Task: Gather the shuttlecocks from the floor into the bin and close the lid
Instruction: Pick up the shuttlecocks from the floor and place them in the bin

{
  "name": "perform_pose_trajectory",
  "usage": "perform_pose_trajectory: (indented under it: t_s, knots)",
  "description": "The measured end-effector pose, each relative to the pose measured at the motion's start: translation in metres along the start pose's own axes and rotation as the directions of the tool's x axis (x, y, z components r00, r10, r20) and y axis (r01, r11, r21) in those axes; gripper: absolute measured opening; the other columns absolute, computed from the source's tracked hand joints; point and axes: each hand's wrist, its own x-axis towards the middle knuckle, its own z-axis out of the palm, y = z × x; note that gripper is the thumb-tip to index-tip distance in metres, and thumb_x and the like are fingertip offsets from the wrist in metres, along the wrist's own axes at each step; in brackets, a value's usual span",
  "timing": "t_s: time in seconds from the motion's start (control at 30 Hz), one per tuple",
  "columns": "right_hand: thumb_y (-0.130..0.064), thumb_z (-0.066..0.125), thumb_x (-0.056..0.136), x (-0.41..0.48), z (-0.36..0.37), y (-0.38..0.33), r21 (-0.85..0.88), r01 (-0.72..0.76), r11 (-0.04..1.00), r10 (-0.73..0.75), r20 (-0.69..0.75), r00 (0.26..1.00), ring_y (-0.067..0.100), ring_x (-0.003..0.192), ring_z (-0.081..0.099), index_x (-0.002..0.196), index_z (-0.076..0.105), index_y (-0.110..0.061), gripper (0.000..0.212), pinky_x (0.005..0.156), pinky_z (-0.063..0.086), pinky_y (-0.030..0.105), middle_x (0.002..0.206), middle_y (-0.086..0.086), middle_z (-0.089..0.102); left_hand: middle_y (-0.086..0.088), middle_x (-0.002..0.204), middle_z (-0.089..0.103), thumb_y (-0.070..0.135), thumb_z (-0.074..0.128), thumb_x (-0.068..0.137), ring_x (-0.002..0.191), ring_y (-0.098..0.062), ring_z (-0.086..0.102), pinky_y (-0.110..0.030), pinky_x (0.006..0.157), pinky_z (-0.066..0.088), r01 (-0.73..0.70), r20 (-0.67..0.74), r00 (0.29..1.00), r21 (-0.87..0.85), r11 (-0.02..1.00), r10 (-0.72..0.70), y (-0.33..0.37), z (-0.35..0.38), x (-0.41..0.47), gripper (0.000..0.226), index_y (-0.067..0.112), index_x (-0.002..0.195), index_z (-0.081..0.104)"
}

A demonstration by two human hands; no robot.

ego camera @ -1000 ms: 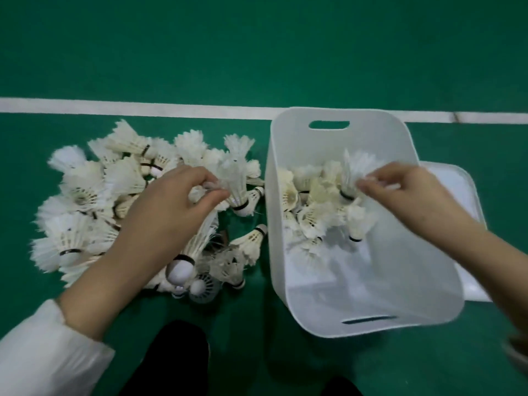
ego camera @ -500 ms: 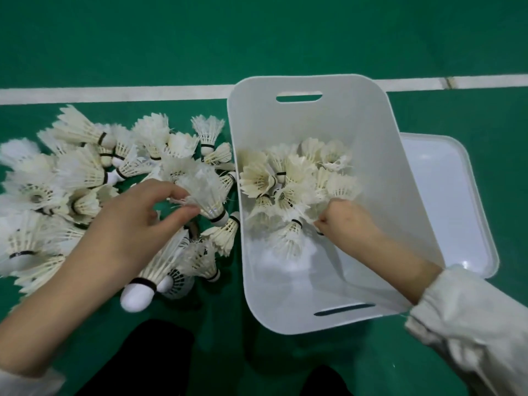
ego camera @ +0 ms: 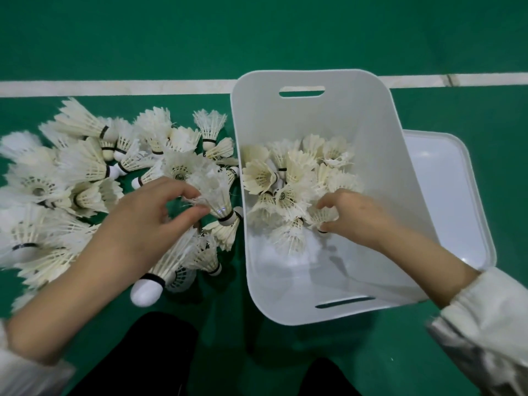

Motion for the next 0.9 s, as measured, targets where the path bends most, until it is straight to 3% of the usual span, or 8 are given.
perform_pose_trajectory:
  t_s: [0.13, 0.23, 0.33, 0.47, 0.57, 0.67, 0.8, 0.9]
  knots:
    - [-0.023, 0.056, 0.087, -0.014, -0.032, -0.014, 0.115, 0.106, 0.988, -0.069, -0.287, 0.956, 0.018, 0.091, 0.06, 0.105, 0.061, -0.026, 0.019, 0.078, 0.045, 0.029, 0.107, -0.007, 0.064, 0.015, 0.095, 0.058, 0.049, 0.056, 0.077, 0.062, 0.001, 0.05, -0.021, 0.061, 0.038, -0.034, -0.013, 0.999, -0.003, 0.999, 0.034, 0.001, -0.005, -0.002, 0.021, 0.032, 0.09, 0.057]
    - [-0.016, 0.059, 0.086, -0.032, -0.057, -0.049, 0.315, 0.39, 0.865, -0.178, -0.534, 0.827, 0.009, 0.076, 0.059, 0.106, 0.057, -0.03, 0.025, 0.068, 0.042, 0.018, 0.107, -0.012, 0.056, 0.024, 0.09, 0.052, 0.058, 0.051, 0.078, 0.064, 0.011, 0.047, -0.023, 0.054, 0.032, -0.111, -0.035, 0.993, 0.015, 0.994, 0.112, 0.002, -0.011, -0.005, 0.028, 0.033, 0.089, 0.054]
    - [-0.014, 0.063, 0.085, -0.048, -0.066, -0.091, 0.359, 0.622, 0.696, -0.421, -0.497, 0.759, 0.001, 0.073, 0.057, 0.115, 0.051, -0.032, 0.037, 0.068, 0.043, 0.01, 0.116, -0.018, 0.046, 0.026, 0.089, 0.05, 0.06, 0.046, 0.081, 0.069, 0.005, 0.047, -0.022, 0.055, 0.036, -0.21, -0.07, 0.975, 0.037, 0.977, 0.212, 0.004, -0.015, -0.006, 0.03, 0.033, 0.091, 0.055]
    - [-0.015, 0.063, 0.084, -0.043, -0.049, -0.124, 0.243, 0.678, 0.694, -0.605, -0.316, 0.731, -0.002, 0.092, 0.052, 0.119, 0.056, -0.017, 0.035, 0.083, 0.043, 0.016, 0.12, -0.008, 0.05, 0.019, 0.089, 0.051, 0.048, 0.047, 0.084, 0.074, 0.001, 0.048, -0.027, 0.059, 0.044, -0.287, -0.1, 0.952, 0.027, 0.957, 0.288, 0.006, -0.018, -0.004, 0.03, 0.024, 0.096, 0.06]
    - [-0.011, 0.061, 0.083, -0.035, -0.042, -0.131, 0.187, 0.648, 0.738, -0.569, -0.344, 0.747, 0.011, 0.092, 0.052, 0.106, 0.061, -0.01, 0.023, 0.083, 0.044, 0.032, 0.115, 0.0, 0.054, 0.016, 0.093, 0.053, 0.045, 0.047, 0.084, 0.077, -0.001, 0.05, -0.034, 0.061, 0.049, -0.284, -0.128, 0.95, 0.018, 0.959, 0.284, 0.003, -0.019, -0.002, 0.028, 0.025, 0.098, 0.06]
    - [-0.016, 0.063, 0.084, -0.035, -0.045, -0.134, 0.183, 0.654, 0.734, -0.555, -0.395, 0.733, 0.013, 0.081, 0.051, 0.092, 0.062, -0.011, 0.009, 0.075, 0.046, 0.035, 0.095, -0.004, 0.053, 0.021, 0.103, 0.053, 0.048, 0.048, 0.087, 0.084, 0.005, 0.052, -0.025, 0.068, 0.049, -0.259, -0.136, 0.957, -0.011, 0.966, 0.255, 0.003, -0.022, -0.001, 0.031, 0.042, 0.117, 0.05]
    - [-0.024, 0.067, 0.082, -0.046, -0.066, -0.127, 0.317, 0.604, 0.731, -0.414, -0.498, 0.762, 0.011, 0.071, 0.053, 0.077, 0.058, -0.017, 0.013, 0.066, 0.044, 0.028, 0.076, -0.01, 0.053, 0.018, 0.096, 0.055, 0.05, 0.043, 0.085, 0.051, -0.013, 0.054, -0.016, 0.047, 0.042, -0.142, -0.149, 0.982, -0.164, 0.976, 0.118, 0.008, -0.025, -0.003, 0.056, 0.052, 0.136, 0.02]
    - [-0.025, 0.068, 0.081, -0.049, -0.084, -0.097, 0.407, 0.542, 0.735, -0.23, -0.602, 0.764, 0.019, 0.072, 0.058, 0.083, 0.056, -0.021, 0.013, 0.071, 0.05, 0.039, 0.075, -0.011, 0.054, 0.014, 0.092, 0.059, 0.058, 0.038, 0.088, 0.066, -0.015, 0.062, -0.029, 0.056, 0.05, -0.038, -0.154, 0.988, -0.201, 0.979, 0.007, -0.001, -0.026, -0.004, 0.04, 0.04, 0.123, 0.035]
